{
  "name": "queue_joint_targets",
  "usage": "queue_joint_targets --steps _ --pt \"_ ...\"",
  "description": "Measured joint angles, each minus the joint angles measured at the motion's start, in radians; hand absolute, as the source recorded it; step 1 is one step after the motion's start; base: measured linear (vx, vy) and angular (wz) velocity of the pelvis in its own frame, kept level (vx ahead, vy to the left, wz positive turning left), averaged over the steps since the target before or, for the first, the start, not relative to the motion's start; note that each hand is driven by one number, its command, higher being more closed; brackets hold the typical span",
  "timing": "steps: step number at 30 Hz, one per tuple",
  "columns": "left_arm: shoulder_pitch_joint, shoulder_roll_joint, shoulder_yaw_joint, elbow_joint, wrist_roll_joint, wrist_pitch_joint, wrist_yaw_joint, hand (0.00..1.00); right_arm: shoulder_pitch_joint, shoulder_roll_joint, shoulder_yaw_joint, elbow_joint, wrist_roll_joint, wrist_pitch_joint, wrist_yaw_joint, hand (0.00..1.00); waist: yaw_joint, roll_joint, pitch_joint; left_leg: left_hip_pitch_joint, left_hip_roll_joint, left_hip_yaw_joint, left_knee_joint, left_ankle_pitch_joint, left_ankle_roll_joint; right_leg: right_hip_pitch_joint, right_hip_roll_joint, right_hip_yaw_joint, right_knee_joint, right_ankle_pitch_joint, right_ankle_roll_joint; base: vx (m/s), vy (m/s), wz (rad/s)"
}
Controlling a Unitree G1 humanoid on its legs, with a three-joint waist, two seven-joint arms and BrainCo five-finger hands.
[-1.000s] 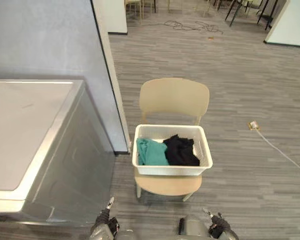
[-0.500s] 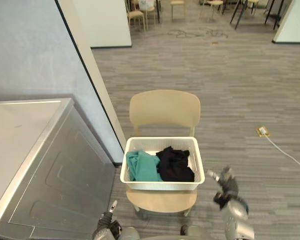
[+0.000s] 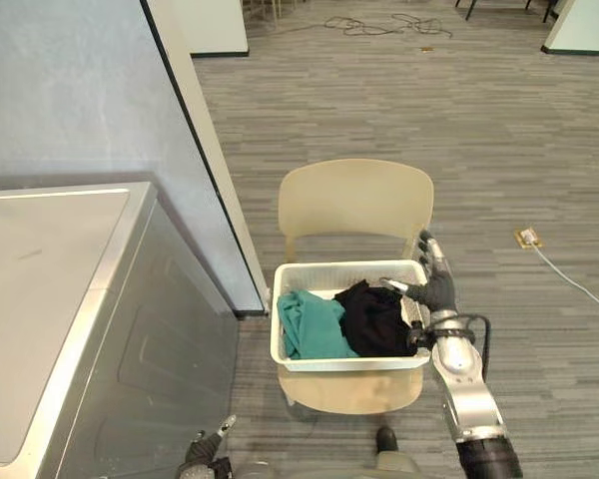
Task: Pick up the laundry basket with both hands and put the clothes into the washing machine.
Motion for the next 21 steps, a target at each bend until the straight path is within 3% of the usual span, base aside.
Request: queue_joint_targets --steps 5,11,14,21 --pt "-0.071 0.026 -0.001 -0.012 -0.004 -0.001 0.001 0.00 -0.200 -0.094 0.101 0.165 -0.002 0.015 0.022 0.00 0.009 -0.025 0.112 -0.150 0.007 -0.047 0.109 -0.013 0.005 -0.077 0.000 -0.023 -0.015 0.056 -0.006 -0.15 -0.009 0.17" --pt "-0.130 0.047 0.000 -0.039 -0.044 -0.018 0.010 0.00 -0.437 -0.160 0.204 0.332 0.029 0.040 0.040 0.00 0.053 -0.017 0.226 -0.271 0.012 -0.092 0.187 -0.013 0.005 -0.134 0.003 -0.049 -0.018 0.090 -0.011 -0.11 -0.008 0.16" --pt "-0.134 0.070 0.000 -0.046 -0.053 -0.017 0.032 0.00 -0.550 -0.182 0.243 0.368 0.028 0.043 0.039 0.00 0.056 -0.020 0.290 -0.324 0.021 -0.110 0.237 -0.023 0.006 -0.153 0.013 -0.058 -0.021 0.105 -0.013 -0.10 0.002 0.05" --pt "-0.157 0.081 -0.014 -0.030 -0.088 0.002 0.071 0.00 -0.627 -0.201 0.262 0.448 0.026 0.067 0.027 0.00 0.089 -0.028 0.308 -0.438 0.035 -0.155 0.316 -0.037 0.007 -0.202 0.027 -0.098 -0.026 0.120 -0.018 -0.03 0.010 0.12"
